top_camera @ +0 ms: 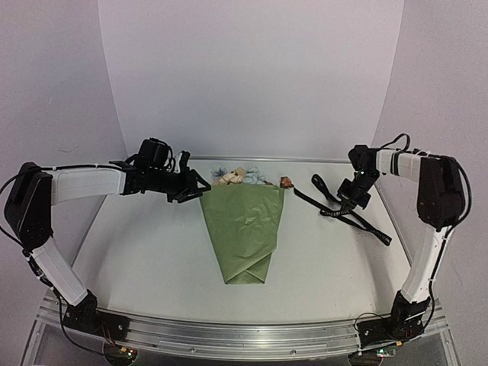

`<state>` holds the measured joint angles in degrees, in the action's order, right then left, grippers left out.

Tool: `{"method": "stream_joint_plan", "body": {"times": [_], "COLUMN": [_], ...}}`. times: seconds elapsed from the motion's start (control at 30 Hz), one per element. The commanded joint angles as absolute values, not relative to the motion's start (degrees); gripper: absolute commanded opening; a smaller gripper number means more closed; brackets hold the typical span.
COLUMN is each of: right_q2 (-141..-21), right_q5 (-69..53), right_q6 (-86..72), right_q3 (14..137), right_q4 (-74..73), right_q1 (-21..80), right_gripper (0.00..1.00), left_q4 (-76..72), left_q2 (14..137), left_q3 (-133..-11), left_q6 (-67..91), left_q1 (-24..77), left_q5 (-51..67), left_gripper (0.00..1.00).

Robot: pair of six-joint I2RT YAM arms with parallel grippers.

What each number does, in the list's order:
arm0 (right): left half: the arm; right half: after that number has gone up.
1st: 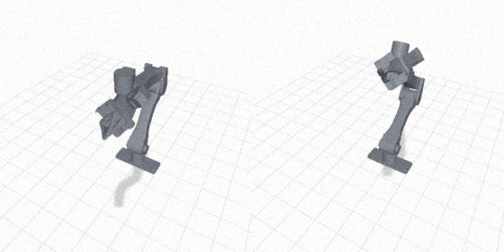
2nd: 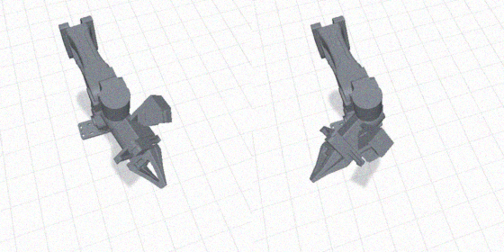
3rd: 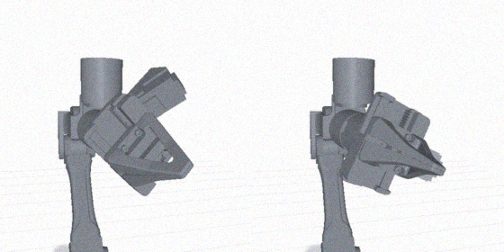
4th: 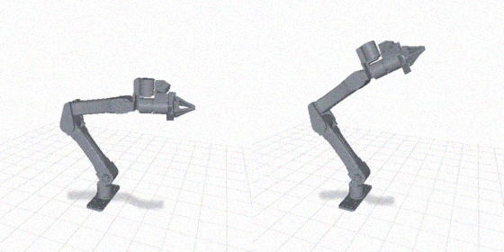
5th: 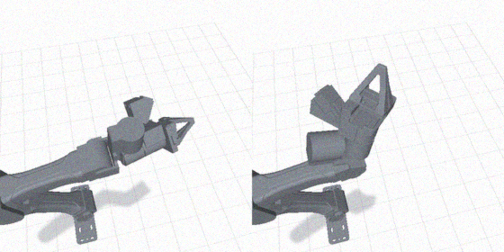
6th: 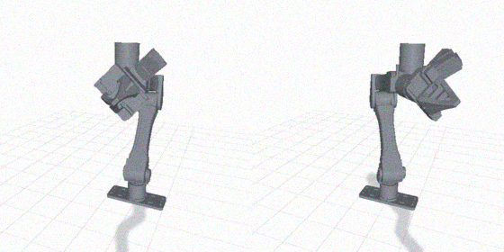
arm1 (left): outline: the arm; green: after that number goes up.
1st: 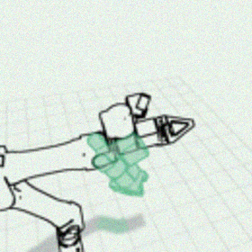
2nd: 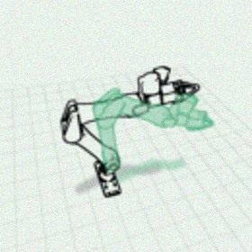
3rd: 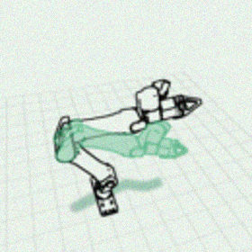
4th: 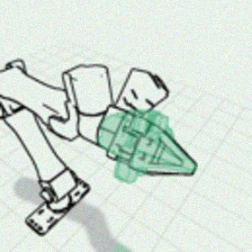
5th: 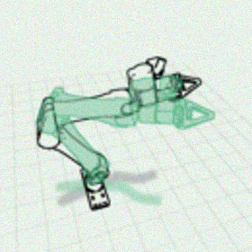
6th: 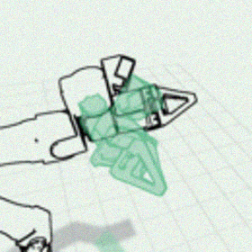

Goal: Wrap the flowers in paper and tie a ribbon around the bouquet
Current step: Pick up the ribbon from the corner of the board, then pass from the right arm to the left

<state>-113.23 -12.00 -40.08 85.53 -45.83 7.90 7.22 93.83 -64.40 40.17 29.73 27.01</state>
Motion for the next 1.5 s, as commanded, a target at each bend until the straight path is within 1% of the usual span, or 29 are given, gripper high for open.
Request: {"method": "stream_joint_plan", "body": {"times": [0.0,0.17,0.27,0.37,0.53,0.6,0.77,0.87,0.97,1.07,1.17,1.3,1.4,1.47], "right_q2": [-100.68,-89.73,-83.62,-79.01,-74.44,-72.93,-74.33,-76.37,-78.6,-79.81,-80.51,-81.76,-82.94,-83.82], "right_q5": [-12.97,-11.08,-10.91,-14.55,-24.3,-23.29,-19.42,-16.48,-15.03,-10.93,-6.07,-0.92,-0.11,-0.12], "right_q6": [-43.16,-44.78,-43.81,-40.52,-35.59,-36.37,-43.0,-51.79,-62.51,-69.28,-73.59,-77.35,-80.33,-82.04], "right_q3": [78.84,71.38,68.51,67.57,68.24,68.93,73.23,74.69,75.31,75.92,76.57,77.07,77.35,77.89], "right_q4": [-42.81,-41.79,-41.15,-39.43,-37.87,-38.53,-40.15,-40.11,-38.59,-37.97,-37.97,-37.99,-38.22,-38.15], "right_q1": [10.6,16.07,20.16,24.71,31.05,32.84,37.88,40.35,42.24,45.03,47.41,49.79,50.45,50.92], "right_gripper": [0.0,0.0,0.0,0.0,0.0,0.0,0.0,0.0,0.0,0.0,0.0,0.0,0.0,0.0], "left_q4": [2.03,0.29,0.25,-3.47,-7.73,-8.98,-10.31,-9.53,-9.77,-11.62,-13.98,-15.23,-18.55,-18.11], "left_q2": [90.63,91.13,91.1,90.68,89.17,88.61,88.15,89.35,89.96,90.04,90.43,92.32,92.81,93.98], "left_q3": [-63.45,-65.72,-66.6,-66.0,-64.45,-63.98,-64.27,-65.29,-64.76,-62.96,-60.87,-60.31,-58.4,-58.97], "left_q6": [36.81,32.39,28.76,27.35,24.41,22.67,17.66,14.44,12.58,12.33,13.4,13.32,13.93,13.47], "left_q1": [31.5,36.03,38.97,40.6,43.72,45.32,50.11,52.54,55.14,57.47,59.25,61.26,61.7,61.84], "left_q5": [27.48,27.73,28.11,29.84,34.21,35.39,34.13,32.59,28.65,22.98,17.66,14.66,12.8,12.91], "left_gripper": [0.42,0.42,0.45,0.48,0.52,0.54,0.61,0.63,0.65,0.67,0.7,0.71,0.73,0.73]}}
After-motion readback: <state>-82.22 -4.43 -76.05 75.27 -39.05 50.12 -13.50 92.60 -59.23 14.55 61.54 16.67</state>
